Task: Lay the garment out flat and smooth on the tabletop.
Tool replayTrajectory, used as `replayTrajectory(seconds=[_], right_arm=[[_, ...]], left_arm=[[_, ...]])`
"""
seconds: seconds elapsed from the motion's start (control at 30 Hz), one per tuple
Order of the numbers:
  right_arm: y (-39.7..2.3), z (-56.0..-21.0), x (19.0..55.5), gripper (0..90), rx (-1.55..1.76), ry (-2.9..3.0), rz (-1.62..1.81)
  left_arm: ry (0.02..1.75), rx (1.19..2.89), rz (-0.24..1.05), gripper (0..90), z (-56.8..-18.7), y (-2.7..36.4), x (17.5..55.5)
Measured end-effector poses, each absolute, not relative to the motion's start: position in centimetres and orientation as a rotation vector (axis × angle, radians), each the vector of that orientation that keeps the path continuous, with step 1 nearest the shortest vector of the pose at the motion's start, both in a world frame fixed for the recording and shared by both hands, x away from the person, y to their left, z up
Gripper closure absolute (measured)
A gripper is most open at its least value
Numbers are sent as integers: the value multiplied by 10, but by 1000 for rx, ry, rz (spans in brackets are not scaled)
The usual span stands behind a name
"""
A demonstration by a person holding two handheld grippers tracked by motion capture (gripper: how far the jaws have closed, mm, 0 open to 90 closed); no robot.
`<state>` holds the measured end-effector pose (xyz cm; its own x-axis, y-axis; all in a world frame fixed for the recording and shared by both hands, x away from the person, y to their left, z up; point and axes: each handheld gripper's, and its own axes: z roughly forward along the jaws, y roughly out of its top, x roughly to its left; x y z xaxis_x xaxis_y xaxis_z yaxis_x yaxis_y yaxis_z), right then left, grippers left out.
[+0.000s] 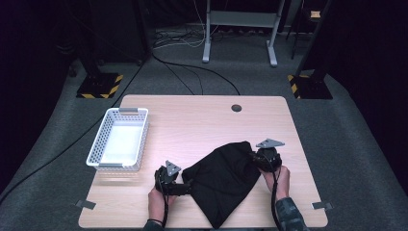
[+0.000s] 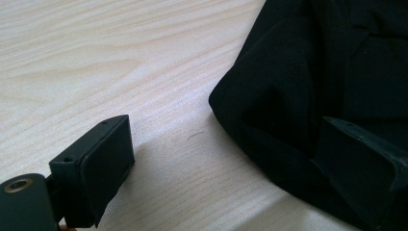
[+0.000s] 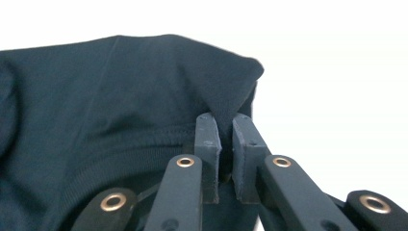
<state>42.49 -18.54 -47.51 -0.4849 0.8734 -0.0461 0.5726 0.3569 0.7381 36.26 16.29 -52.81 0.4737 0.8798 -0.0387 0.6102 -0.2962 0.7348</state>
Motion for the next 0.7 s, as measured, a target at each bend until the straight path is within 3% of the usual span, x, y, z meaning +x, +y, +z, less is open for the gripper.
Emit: replayTrajectory(seconds=[0.23, 0.43, 0.7], right_arm=[[-187, -462, 449, 828, 1218, 2150, 857], [-184, -473, 467, 792, 1241, 2126, 741], [-203, -474, 454, 474, 1336, 2073, 790]], left_arm=[[1232, 2022, 493, 70, -528, 163, 363], [1231, 2022, 493, 70, -528, 163, 363], [1231, 2022, 493, 70, -528, 163, 363]])
